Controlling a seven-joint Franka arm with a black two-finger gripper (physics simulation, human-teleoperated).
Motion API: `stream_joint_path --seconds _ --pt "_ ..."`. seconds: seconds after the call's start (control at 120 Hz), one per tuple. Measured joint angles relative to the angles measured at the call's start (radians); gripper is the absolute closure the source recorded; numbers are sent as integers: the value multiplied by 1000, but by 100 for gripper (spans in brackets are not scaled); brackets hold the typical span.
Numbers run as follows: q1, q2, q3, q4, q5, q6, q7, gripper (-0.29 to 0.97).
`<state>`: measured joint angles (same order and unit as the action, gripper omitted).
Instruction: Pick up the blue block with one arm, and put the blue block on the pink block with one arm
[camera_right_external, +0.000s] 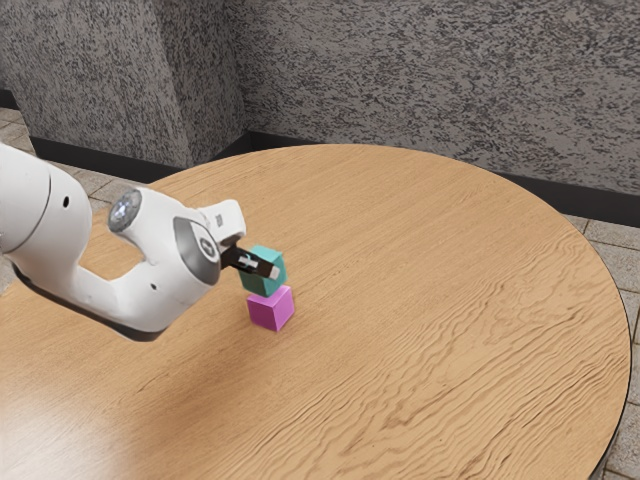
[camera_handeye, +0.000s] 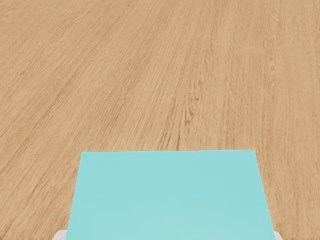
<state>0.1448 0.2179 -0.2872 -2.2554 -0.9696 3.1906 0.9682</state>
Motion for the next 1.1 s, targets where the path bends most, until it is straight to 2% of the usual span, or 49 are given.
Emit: stream_joint_path --seconds 0.433,0.733,0.775,0.883,0.9,0.95,1.042,1.1 --pt "-31 23 20 15 -23 20 2 35" --pt "-39 19 22 22 -19 31 5 13" --pt "-42 10 49 37 -7 26 15 11" --pt "-37 -43 124 95 66 -37 40 8" --pt "-40 -58 141 118 94 -63 44 8" --pt "-39 -91 205 248 219 -186 50 7" --pt "-15 -227 274 435 521 -535 -19 5" --pt "-9 -297 308 498 643 -775 -102 4"
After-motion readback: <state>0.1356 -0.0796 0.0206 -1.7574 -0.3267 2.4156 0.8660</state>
